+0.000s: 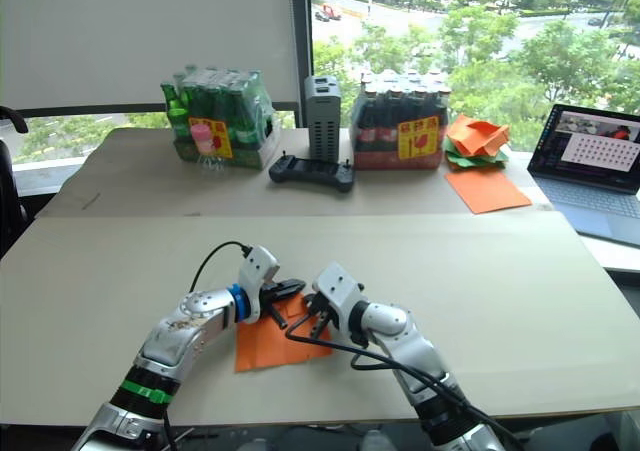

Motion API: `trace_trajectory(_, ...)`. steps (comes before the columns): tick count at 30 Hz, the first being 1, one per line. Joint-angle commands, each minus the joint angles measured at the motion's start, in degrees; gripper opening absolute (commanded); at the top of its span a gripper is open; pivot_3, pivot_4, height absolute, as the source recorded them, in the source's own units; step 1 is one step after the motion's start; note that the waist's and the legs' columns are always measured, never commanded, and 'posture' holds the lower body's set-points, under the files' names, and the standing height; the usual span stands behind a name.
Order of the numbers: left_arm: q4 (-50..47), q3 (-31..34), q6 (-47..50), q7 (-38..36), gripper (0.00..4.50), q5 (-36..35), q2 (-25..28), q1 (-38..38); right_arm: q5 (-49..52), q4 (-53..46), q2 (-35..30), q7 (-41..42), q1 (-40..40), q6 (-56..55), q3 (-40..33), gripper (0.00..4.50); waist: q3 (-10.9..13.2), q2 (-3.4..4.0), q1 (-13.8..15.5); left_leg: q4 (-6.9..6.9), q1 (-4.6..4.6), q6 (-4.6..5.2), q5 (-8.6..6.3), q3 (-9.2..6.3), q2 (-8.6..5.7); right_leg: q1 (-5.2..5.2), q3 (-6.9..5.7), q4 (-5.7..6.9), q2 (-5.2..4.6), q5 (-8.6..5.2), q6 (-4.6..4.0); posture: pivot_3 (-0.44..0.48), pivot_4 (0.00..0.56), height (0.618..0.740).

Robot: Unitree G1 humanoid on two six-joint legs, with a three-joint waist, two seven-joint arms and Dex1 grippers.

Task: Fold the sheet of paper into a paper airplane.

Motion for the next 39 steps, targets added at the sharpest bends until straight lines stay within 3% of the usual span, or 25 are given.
trace_trajectory(1,2.12,-0.31,1.59,0.97,0.00,2.11,1.13,2.06,-0.62,1.26,-0.76,-1.39,0.84,2.83,-1.07,0.02,-0.02,0.00,0.00,0.00,0.00,0.00,0.00,0.00,0.00,0.00,0.00,0.00,0.00,0.00,0.00,0.000,0.150,0.740)
trace_trajectory(16,2.58,-0.50,1.48,0.74,0.00,2.09,0.90,1.29,-1.54,-3.27,-7.22,0.77,5.72,7.56,2.22,0.02,-0.25,0.05,0.07,-0.01,0.04,0.01,0.00,0.00,0.00,0.08,0.00,-0.06,0.00,-0.15,0.25,0.000,0.150,0.740)
trace_trajectory(28,-4.40,-0.48,3.41,-1.26,0.00,-1.74,-1.73,0.69,-1.54,-3.15,-7.36,0.58,5.82,7.24,3.16,0.02,-0.27,0.04,0.12,-0.02,0.03,0.01,-0.01,0.00,0.00,0.09,0.00,-0.10,-0.01,-0.16,0.26,0.000,0.150,0.740)
trace_trajectory(39,-4.82,-1.43,4.05,-2.81,0.00,-0.57,-0.16,3.22,-1.51,-3.10,-7.16,0.50,5.57,7.38,3.30,0.02,-0.27,0.04,0.10,-0.04,0.03,0.01,-0.01,0.00,0.00,0.08,0.00,-0.13,0.00,-0.16,0.27,0.000,0.150,0.740)
